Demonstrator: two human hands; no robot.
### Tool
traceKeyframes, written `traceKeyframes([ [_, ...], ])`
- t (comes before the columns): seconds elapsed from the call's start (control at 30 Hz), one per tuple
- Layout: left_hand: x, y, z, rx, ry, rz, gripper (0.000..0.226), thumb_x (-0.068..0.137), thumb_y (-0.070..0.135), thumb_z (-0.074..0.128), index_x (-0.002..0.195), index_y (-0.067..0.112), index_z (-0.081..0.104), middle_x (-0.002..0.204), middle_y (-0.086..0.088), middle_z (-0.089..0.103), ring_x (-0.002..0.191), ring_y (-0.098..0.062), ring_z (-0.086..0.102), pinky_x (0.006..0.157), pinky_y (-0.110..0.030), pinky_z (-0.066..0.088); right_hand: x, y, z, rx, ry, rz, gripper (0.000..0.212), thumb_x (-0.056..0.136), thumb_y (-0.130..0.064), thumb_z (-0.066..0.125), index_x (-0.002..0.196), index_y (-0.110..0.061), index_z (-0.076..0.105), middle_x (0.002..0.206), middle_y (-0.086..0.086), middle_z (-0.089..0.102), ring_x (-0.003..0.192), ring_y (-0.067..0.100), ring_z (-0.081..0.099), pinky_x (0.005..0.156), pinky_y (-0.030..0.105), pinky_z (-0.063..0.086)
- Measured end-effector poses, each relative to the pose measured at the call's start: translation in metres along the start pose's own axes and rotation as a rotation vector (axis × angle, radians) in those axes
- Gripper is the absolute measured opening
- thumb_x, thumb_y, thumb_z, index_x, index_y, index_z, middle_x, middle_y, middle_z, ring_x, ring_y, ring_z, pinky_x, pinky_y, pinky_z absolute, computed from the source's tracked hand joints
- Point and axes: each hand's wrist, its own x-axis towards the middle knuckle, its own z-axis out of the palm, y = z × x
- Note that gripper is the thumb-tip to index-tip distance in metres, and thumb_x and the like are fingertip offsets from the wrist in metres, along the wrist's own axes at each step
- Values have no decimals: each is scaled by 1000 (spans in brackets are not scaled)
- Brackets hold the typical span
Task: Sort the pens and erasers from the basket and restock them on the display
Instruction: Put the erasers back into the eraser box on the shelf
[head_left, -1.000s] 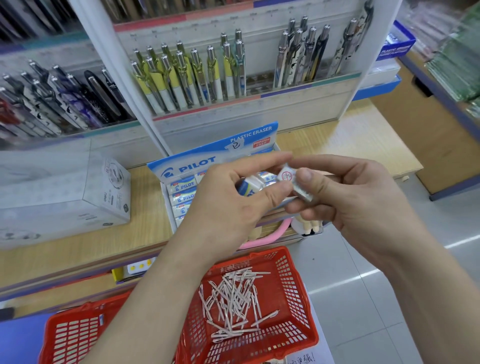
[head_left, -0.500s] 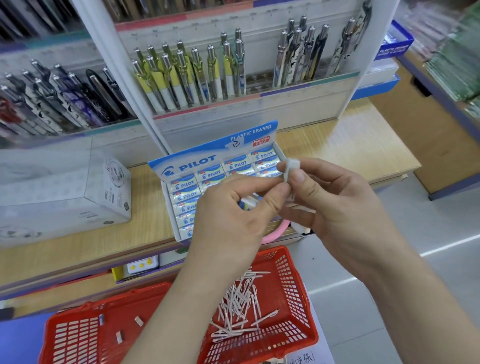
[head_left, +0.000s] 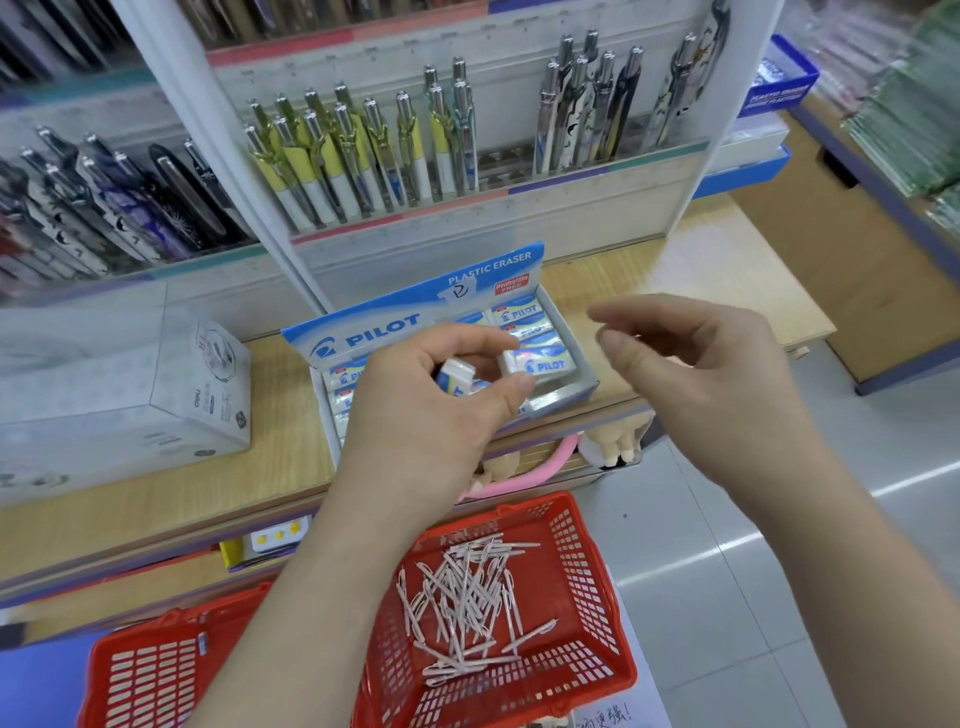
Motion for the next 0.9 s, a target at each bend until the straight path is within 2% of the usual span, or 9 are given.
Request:
traceKeyframes([
  [0.1, 3, -4, 5, 47, -28, -27, 18, 74, 16, 79, 78, 31, 70, 73, 8, 67, 61, 5, 57, 52, -6, 44, 8, 15, 2, -63, 5, 110, 17, 89, -16, 62, 101, -20, 73, 71, -10, 60, 60, 2, 52, 65, 22, 47],
  [0.23, 7, -13, 14, 276, 0, 15, 13, 73, 34, 78, 82, 39, 70, 71, 18, 66, 69, -2, 57, 66, -18, 43, 9, 21, 10, -84, -80, 144, 18, 87, -20, 65, 103, -18, 71, 75, 1, 66, 69, 17, 61, 74, 42, 55],
  [0.4, 11, -10, 17, 446, -65, -1, 20, 78, 42, 70, 97, 36, 72, 87, 16, 69, 87, -7, 61, 83, -28, 49, 11, 20, 12, -68, -87, 151, 11, 84, -18, 70, 94, -20, 69, 66, -1, 65, 60, 14, 59, 70, 42, 54],
  [0.53, 15, -7, 14, 479, -101, -12, 13, 82, 38, 67, 93, 34, 73, 95, 18, 70, 99, -6, 61, 89, -28, 47, 12, 17, 13, -73, -74, 182, 7, 82, -15, 70, 88, -19, 69, 64, 0, 67, 66, 23, 68, 71, 46, 57],
  [0.67, 18, -4, 21, 530, -88, -7, 8, 81, 35, 69, 89, 35, 73, 95, 13, 70, 95, -9, 60, 84, -25, 46, 12, 14, 15, -30, -58, 239, 8, 82, -10, 68, 82, -17, 68, 57, -3, 68, 58, 19, 70, 68, 43, 60],
  [0.77, 20, -2, 26, 580, -35, -13, 6, 78, 36, 71, 84, 35, 70, 98, 10, 68, 94, -10, 58, 76, -24, 43, 10, 12, 17, 9, -58, 279, 8, 81, -7, 67, 85, -14, 68, 61, 2, 70, 56, 19, 70, 64, 38, 60],
  [0.9, 25, 5, 29, 669, -37, -14, 11, 76, 36, 71, 72, 31, 62, 82, 10, 60, 82, -15, 58, 65, -27, 41, 14, 10, 21, 2, -52, 340, 15, 74, -5, 71, 87, -11, 66, 62, 7, 70, 55, 21, 69, 56, 33, 58],
])
